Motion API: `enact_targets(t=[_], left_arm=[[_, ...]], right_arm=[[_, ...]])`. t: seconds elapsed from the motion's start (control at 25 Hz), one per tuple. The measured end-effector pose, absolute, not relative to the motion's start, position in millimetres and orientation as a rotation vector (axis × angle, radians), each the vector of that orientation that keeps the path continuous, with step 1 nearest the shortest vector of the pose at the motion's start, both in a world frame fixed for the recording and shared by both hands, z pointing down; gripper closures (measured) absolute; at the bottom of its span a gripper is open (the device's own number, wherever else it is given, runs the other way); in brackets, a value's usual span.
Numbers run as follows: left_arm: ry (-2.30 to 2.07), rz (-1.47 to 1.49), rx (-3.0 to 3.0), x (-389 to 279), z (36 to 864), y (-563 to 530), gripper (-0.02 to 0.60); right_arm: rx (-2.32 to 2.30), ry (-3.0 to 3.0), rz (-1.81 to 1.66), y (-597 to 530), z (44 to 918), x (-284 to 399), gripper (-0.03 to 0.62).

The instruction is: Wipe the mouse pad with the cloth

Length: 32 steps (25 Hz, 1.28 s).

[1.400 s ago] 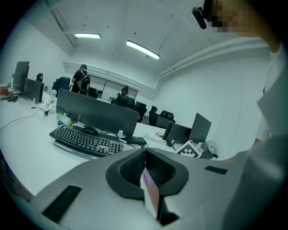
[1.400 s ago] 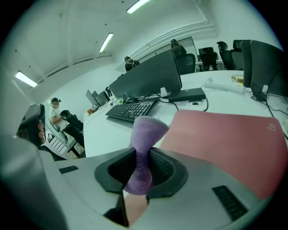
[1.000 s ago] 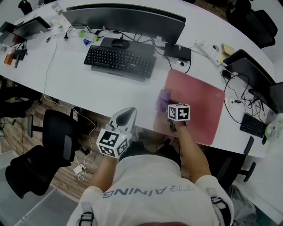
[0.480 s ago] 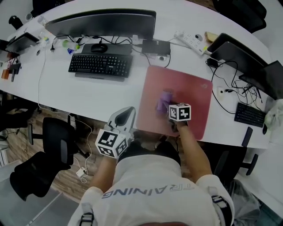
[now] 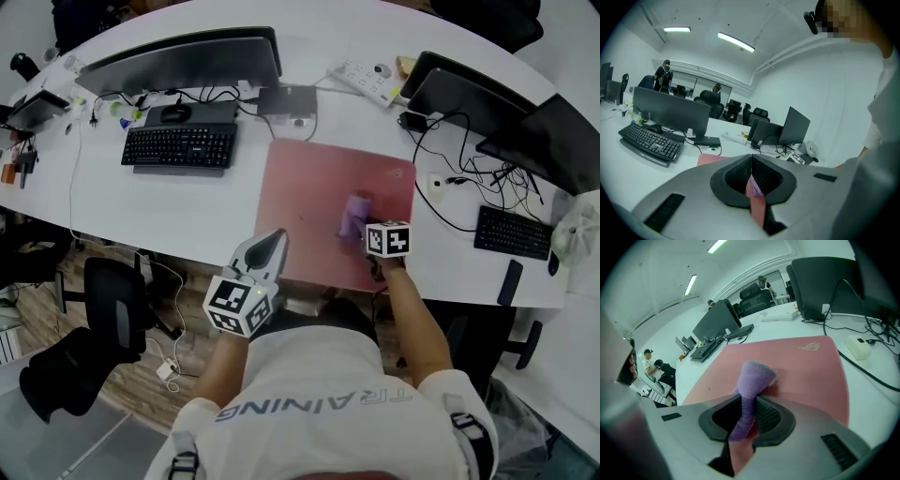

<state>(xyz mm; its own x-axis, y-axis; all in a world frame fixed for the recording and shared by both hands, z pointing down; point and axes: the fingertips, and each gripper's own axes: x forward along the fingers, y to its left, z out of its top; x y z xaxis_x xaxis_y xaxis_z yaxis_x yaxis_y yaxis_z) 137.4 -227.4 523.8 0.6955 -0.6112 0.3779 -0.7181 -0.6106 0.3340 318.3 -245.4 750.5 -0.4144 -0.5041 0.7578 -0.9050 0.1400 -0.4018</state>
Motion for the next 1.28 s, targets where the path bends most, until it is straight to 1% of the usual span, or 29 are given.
enact_targets(t=[0.4, 0.6, 0.76, 0.88, 1.0, 1.28], left_arm=[[-0.941, 0.293, 2.509, 211.4, 512.7, -216.2, 0.549], [-0.907, 0.304, 2.533, 226.6, 509.1, -211.2, 0.549], [-0.884, 0.307, 2.546, 223.3, 505.9, -206.8, 0.550], [-0.876, 0.296, 2.555, 210.7, 501.7, -207.6, 0.551], [-0.886, 0.276, 2.559, 186.6, 496.4, -210.5, 0.550], [-0.967, 0.239, 2.532, 95.2, 489.2, -218.4, 0.550]], right_arm=[[1.500, -1.876, 1.204, -200.8, 745.9, 425.4, 0.499], [1.618, -1.805, 1.236, -176.3, 747.1, 471.1, 0.498], [1.702, -1.734, 1.208, -162.5, 741.4, 488.6, 0.499], [1.760, -1.738, 1.170, -159.3, 722.2, 482.5, 0.499], [1.780, -1.789, 1.121, -162.3, 695.7, 454.8, 0.499], [1.690, -1.982, 1.065, -186.6, 647.9, 326.8, 0.498]])
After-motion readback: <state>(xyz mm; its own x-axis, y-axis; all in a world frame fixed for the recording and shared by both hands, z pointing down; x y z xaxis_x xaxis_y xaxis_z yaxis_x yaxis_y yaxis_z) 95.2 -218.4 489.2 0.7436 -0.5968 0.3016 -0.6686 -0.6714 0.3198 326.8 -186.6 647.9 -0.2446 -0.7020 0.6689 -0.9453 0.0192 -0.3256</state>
